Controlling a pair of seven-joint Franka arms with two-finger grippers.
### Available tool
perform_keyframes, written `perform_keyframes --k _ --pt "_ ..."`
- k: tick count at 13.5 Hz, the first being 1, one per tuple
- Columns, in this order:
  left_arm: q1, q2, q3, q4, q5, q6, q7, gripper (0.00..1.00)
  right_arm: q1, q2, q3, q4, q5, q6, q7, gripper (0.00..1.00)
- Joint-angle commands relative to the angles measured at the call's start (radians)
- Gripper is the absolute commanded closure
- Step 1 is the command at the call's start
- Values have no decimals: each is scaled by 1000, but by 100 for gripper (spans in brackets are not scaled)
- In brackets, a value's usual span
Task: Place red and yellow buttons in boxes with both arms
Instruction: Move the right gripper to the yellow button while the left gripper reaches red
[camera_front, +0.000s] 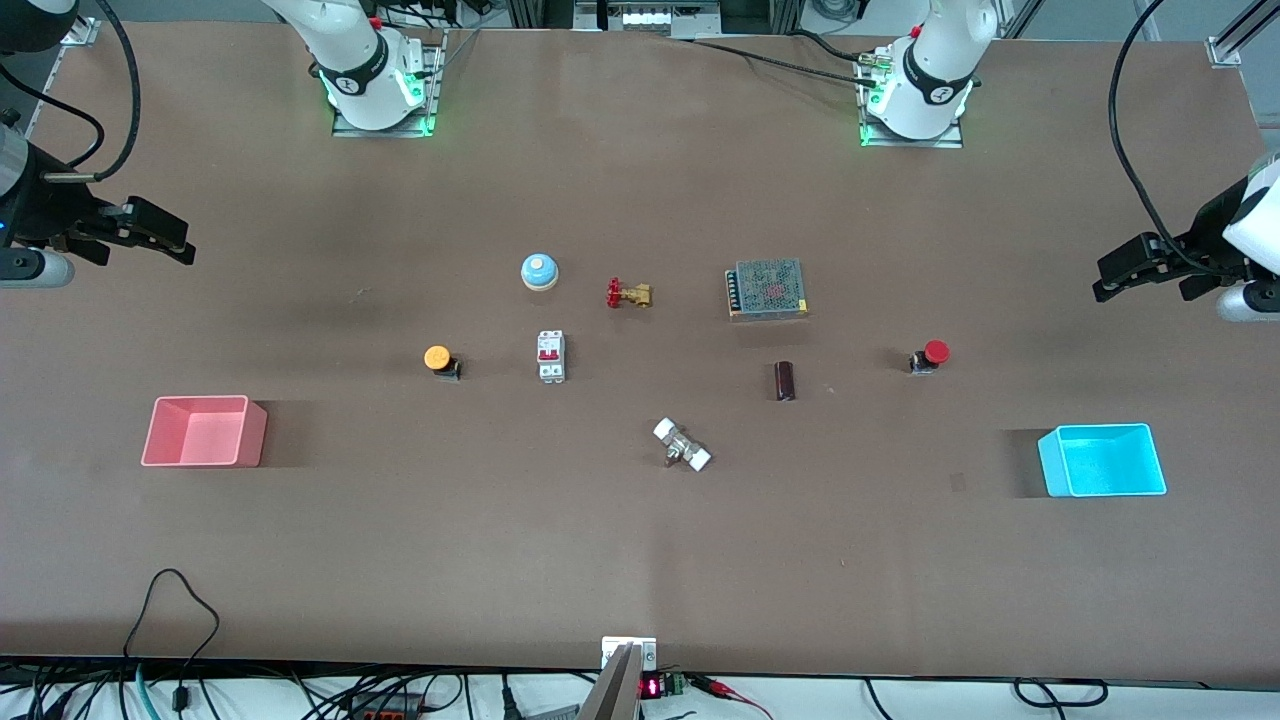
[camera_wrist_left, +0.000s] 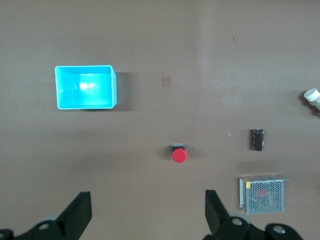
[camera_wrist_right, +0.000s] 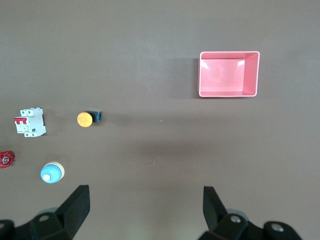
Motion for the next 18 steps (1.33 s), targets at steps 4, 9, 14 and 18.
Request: perform_keyframes --k 4,9,14,18 --pt "-5 -32 -9 -21 4 -10 -6 0 -9 -5 3 -2 8 -6 -4 0" --pt "-14 91 -27 -18 4 -22 4 0 4 47 11 -1 7 -43 -7 0" --pt "-34 232 -27 -36 4 -84 -9 0 2 80 12 -2 5 -95 -8 0" --pt "-34 247 -30 -204 -9 140 10 0 4 103 12 -26 8 -75 -7 0"
